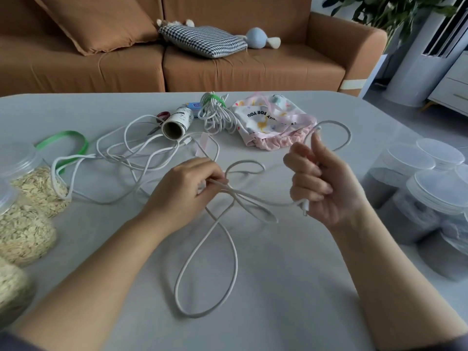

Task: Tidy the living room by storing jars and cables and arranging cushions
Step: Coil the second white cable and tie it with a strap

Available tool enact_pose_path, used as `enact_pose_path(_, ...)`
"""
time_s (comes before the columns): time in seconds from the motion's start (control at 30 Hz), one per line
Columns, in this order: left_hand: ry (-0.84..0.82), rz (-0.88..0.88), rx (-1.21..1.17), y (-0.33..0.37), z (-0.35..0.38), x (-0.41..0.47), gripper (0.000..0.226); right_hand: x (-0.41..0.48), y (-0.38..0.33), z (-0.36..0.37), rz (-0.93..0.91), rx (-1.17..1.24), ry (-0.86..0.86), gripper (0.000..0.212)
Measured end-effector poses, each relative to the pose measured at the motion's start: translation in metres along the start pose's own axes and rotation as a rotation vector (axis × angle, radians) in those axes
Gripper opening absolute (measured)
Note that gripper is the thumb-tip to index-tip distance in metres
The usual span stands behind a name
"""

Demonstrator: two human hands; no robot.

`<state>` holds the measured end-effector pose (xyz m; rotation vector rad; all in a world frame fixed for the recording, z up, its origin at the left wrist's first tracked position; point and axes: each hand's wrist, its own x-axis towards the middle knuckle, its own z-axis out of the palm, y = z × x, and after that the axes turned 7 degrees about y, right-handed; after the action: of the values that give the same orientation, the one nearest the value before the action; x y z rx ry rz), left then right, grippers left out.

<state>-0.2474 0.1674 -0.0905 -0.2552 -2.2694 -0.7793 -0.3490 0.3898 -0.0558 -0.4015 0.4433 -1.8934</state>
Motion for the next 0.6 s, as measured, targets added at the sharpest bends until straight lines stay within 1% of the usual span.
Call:
enact_pose_path(0.1, 0.087, -0.127, -0.081, -0.004, -0.001, 0.0, 0.016, -0.008, -0.002, -0.001, 0.243, -0.058, -0.037, 0.014)
enact_pose_path(0.17, 0.148, -0.237, -0.208, -0.004, -0.002, 0.001, 0.011, -0.009, 0.001, -0.001, 0.301, -0.14, -0.007, 0.01)
enact_pose_path(0.2, 0.172, -0.265, -0.267, -0.003, -0.003, 0.002, 0.009, -0.007, 0.003, -0.001, 0.31, -0.18, 0.027, 0.008)
enact_pose_path(0.23, 0.19, -0.258, -0.29, 0.0, -0.005, 0.003, 0.012, -0.006, 0.005, -0.001, 0.309, -0.213, 0.074, 0.007)
enact_pose_path(0.3, 0.2, -0.141, -0.219, 0.002, -0.008, 0.004, 0.024, -0.003, 0.011, 0.0, 0.285, -0.28, 0.183, 0.016)
enact_pose_path(0.37, 0.18, -0.008, -0.117, 0.002, -0.008, 0.005, 0.029, 0.0, 0.017, 0.001, 0.265, -0.333, 0.226, 0.027)
enact_pose_path(0.4, 0.168, 0.038, -0.071, 0.002, -0.008, 0.005, 0.029, 0.002, 0.02, 0.003, 0.262, -0.354, 0.232, 0.028)
enact_pose_path(0.47, 0.15, 0.124, 0.016, 0.003, -0.007, 0.007, 0.029, 0.004, 0.024, 0.006, 0.247, -0.407, 0.245, 0.022)
enact_pose_path(0.53, 0.124, 0.202, 0.067, 0.004, -0.006, 0.009, 0.03, 0.005, 0.026, 0.008, 0.222, -0.464, 0.229, 0.009)
enact_pose_path(0.6, 0.104, 0.246, 0.09, 0.007, -0.005, 0.009, 0.032, 0.007, 0.029, 0.008, 0.214, -0.499, 0.19, 0.007)
